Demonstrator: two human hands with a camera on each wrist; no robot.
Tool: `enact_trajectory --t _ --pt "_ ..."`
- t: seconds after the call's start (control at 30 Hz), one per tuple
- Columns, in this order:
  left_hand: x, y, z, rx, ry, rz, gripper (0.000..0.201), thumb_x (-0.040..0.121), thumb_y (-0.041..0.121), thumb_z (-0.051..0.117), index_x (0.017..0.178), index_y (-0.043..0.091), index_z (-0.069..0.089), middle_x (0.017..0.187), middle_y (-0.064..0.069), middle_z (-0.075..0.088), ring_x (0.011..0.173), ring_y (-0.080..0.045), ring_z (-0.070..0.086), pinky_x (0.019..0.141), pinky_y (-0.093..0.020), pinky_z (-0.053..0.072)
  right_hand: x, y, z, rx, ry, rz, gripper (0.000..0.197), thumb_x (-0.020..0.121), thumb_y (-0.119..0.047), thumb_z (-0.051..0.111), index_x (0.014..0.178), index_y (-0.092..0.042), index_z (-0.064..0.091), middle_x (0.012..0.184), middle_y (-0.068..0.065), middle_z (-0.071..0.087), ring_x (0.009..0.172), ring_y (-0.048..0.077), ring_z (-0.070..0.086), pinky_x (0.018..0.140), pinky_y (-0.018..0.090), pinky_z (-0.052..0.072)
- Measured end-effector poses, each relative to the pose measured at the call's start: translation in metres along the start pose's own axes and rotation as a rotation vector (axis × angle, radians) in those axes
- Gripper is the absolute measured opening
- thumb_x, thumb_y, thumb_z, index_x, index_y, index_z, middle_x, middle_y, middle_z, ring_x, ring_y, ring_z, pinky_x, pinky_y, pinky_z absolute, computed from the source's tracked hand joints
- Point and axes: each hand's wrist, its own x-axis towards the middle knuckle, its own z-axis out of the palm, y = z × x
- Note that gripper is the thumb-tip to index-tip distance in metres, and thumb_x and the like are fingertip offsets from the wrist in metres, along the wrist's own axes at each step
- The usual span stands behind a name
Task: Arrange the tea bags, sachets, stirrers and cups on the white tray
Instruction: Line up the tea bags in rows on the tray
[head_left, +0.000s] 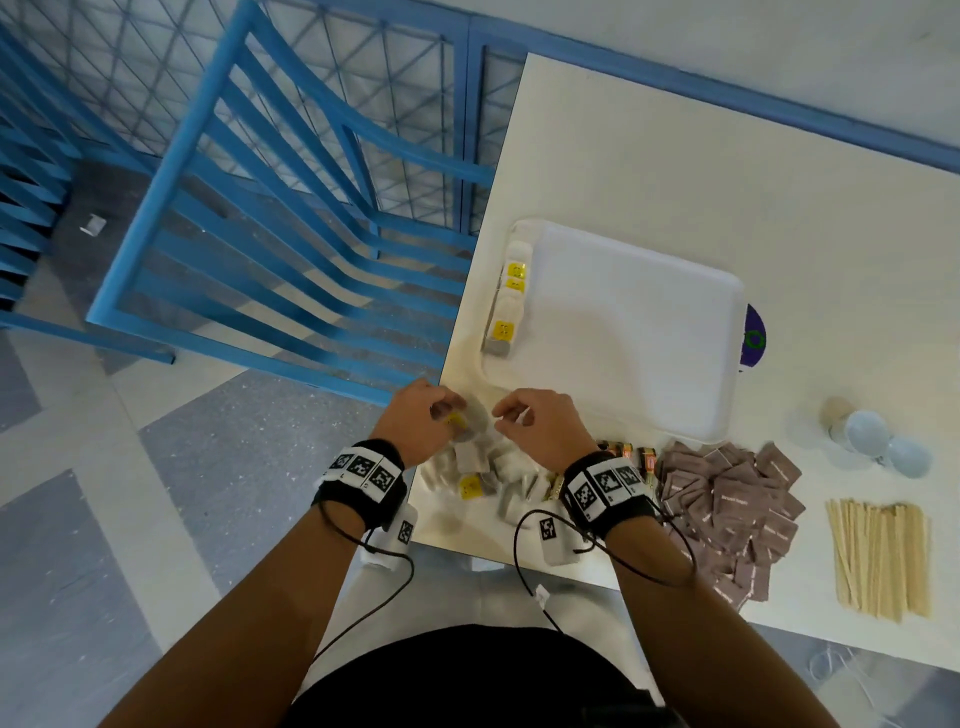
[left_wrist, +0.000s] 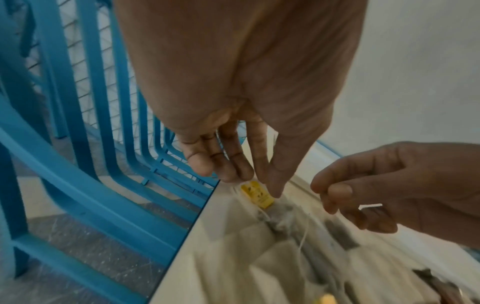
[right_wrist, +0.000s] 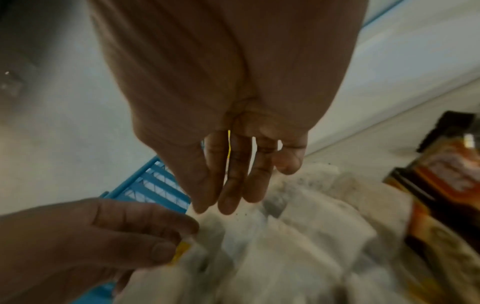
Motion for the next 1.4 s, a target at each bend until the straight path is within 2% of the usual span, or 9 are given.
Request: enact_trajectory --t 0.23,0.43,0.5,0.6,0.83,0.93,1.03,1.23,1.4 --pt "-0.008 -0.009 0.01 0.115 0.052 0.051 0.024 0.08 0.006 0.082 0.1 0.017 0.073 0.1 -0.003 0.053 0.083 -0.018 0.059 0.081 -0.028 0.054 -0.025 -0.005 0.037 -0.295 -0.118 -0.089 0.066 0.063 -0.058 0.081 0.118 -0.027 0.059 0.106 -0.006 0.059 0.098 0.016 0.049 0.085 0.035 0.043" --pt "-0.015 -0.001 0.009 0.053 0.142 0.092 0.011 0.082 0.013 0.081 0.086 0.016 0.071 0.087 0.003 0.063 0.08 -0.016 0.058 0.078 -0.032 0.053 -0.031 -0.007 0.038 -0.108 0.007 0.006 0.028 0.086 -0.02 0.067 0.112 -0.026 0.058 0.085 -0.005 0.062 0.078 0.017 0.06 0.073 0.038 0.054" --pt "-0.017 0.004 0.007 -0.05 0.174 0.076 0.01 0.084 0.015 0.079 0.089 0.016 0.071 0.085 0.006 0.067 0.078 -0.007 0.059 0.076 -0.023 0.052 -0.031 -0.002 0.032 0.003 0.044 0.062 0.025 0.085 -0.014 0.066 0.106 -0.028 0.061 0.089 -0.002 0.067 0.081 0.017 0.064 0.074 0.034 0.057" --pt "-0.017 0.01 0.004 -0.152 0.201 0.027 0.012 0.085 0.022 0.08 0.093 0.017 0.073 0.084 0.006 0.066 0.077 -0.002 0.058 0.069 -0.014 0.046 -0.03 0.003 0.021 0.069 0.108 0.094 0.021 0.084 -0.015 0.069 0.097 -0.031 0.067 0.095 -0.006 0.07 0.094 0.015 0.064 0.084 0.031 0.055" --pt "-0.026 0.01 -0.006 -0.19 0.1 -0.081 0.018 0.089 0.001 0.058 0.086 0.015 0.069 0.083 0.002 0.073 0.082 -0.017 0.071 0.077 -0.033 0.059 -0.03 -0.018 0.008 0.057 -0.069 -0.077 0.008 0.086 -0.017 0.072 0.09 -0.021 0.077 0.085 -0.015 0.072 0.079 -0.005 0.06 0.073 0.005 0.041" --pt "-0.036 0.003 -0.007 -0.078 0.043 -0.128 0.023 0.092 0.0 0.049 0.087 0.016 0.065 0.093 -0.001 0.068 0.089 -0.021 0.063 0.07 -0.025 0.046 -0.025 -0.024 0.022 -0.046 -0.186 -0.137 0.01 0.084 -0.02 0.076 0.094 -0.02 0.076 0.085 -0.012 0.069 0.074 -0.001 0.056 0.072 0.014 0.042" --pt "-0.046 -0.009 -0.002 -0.016 -0.021 -0.167 0.01 0.095 0.013 0.056 0.099 0.012 0.065 0.103 -0.007 0.065 0.096 -0.024 0.06 0.077 -0.029 0.042 -0.02 -0.03 0.037 -0.176 -0.236 -0.151 0.021 0.083 -0.019 0.077 0.104 -0.014 0.075 0.098 0.002 0.073 0.088 0.016 0.065 0.081 0.031 0.053" --pt "-0.059 -0.031 0.011 0.154 -0.04 -0.114 0.028 0.085 0.033 0.08 0.107 0.022 0.065 0.104 -0.003 0.054 0.097 -0.022 0.053 0.08 -0.032 0.043 -0.012 -0.026 0.051 -0.364 -0.254 -0.134 0.024 0.081 -0.019 0.079 0.102 -0.01 0.074 0.094 0.007 0.067 0.09 0.025 0.063 0.071 0.027 0.041" --pt "-0.057 -0.02 0.013 0.08 0.051 -0.1 0.022 0.09 0.027 0.076 0.106 0.013 0.068 0.101 -0.002 0.049 0.091 -0.021 0.052 0.078 -0.028 0.039 -0.009 -0.014 0.034 -0.225 -0.182 -0.1 0.012 0.079 -0.019 0.082 0.084 -0.012 0.074 0.073 -0.008 0.057 0.066 0.008 0.05 0.06 0.019 0.036"
